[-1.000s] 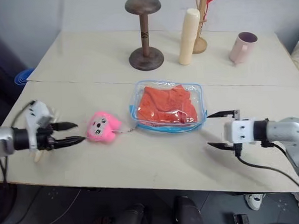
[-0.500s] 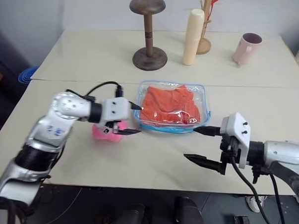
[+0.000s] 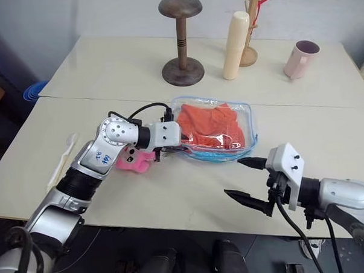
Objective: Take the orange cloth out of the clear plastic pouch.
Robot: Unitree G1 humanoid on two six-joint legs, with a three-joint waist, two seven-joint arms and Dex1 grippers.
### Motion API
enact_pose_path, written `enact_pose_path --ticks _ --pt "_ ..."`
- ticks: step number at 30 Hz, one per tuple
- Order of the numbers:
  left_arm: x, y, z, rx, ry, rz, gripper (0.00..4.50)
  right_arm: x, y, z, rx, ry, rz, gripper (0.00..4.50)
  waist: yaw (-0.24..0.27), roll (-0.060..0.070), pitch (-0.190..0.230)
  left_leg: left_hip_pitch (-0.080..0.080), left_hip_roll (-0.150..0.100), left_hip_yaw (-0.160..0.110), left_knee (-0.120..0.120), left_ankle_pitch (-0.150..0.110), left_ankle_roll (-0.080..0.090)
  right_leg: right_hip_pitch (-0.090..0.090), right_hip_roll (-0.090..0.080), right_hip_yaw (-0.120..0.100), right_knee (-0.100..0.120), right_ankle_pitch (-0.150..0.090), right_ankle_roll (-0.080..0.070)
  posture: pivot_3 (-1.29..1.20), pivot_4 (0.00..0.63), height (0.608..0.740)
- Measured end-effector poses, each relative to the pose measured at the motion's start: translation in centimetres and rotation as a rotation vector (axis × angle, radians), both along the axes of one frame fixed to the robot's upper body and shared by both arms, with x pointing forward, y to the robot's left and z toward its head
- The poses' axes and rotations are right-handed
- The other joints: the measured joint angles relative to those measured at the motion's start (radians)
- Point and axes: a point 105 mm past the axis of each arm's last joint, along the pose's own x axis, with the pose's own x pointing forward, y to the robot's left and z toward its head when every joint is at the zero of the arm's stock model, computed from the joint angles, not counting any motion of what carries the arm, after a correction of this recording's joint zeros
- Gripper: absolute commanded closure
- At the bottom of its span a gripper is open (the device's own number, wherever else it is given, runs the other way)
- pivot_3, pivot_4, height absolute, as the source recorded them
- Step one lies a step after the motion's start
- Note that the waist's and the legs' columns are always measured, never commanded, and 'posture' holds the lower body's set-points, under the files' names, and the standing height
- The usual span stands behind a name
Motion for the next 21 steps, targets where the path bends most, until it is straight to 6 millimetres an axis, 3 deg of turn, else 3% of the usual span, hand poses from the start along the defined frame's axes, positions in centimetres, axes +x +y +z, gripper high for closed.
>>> enact_pose_path --ticks 2,5,9,16,21 --pt "-0.3 -0.2 0.2 -0.040 0.041 0.009 4.46 0.1 -0.1 -0.1 -0.012 -0.008 -0.007 0.00 0.000 0.000 0.000 0.000 0.000 0.000 0.000 0.000 0.000 0.000 0.000 0.000 0.000 0.000 0.000 0.00 0.150 0.740" --pt "-0.9 -0.7 1.0 -0.138 0.124 0.032 4.50 0.4 0.0 0.1 -0.024 -0.032 -0.012 0.62 0.000 0.000 0.000 0.000 0.000 0.000 0.001 0.000 0.000 0.000 0.000 0.000 0.000 0.000 0.000 0.00 0.150 0.740" --pt "-1.6 -0.6 2.0 -0.273 0.226 0.092 4.50 1.2 0.6 0.2 -0.043 -0.079 -0.007 1.98 -0.004 0.000 0.000 0.000 0.001 -0.001 0.001 0.000 0.000 0.000 0.000 0.001 0.000 0.000 0.000 0.00 0.150 0.740" --pt "-2.8 -0.1 1.6 -0.352 0.307 0.152 4.50 4.0 2.5 -0.9 -0.138 -0.185 0.006 4.47 -0.003 0.000 0.000 0.000 0.000 -0.001 0.002 0.000 0.000 0.000 0.000 0.001 0.000 0.000 0.000 0.00 0.150 0.740" --pt "-3.0 -0.5 1.8 -0.384 0.306 0.163 4.50 7.1 3.2 -2.2 -0.251 -0.314 -0.057 4.47 -0.004 0.000 0.000 0.000 0.000 -0.001 0.002 0.000 0.000 0.000 0.000 0.001 0.000 0.000 0.000 0.00 0.150 0.740"
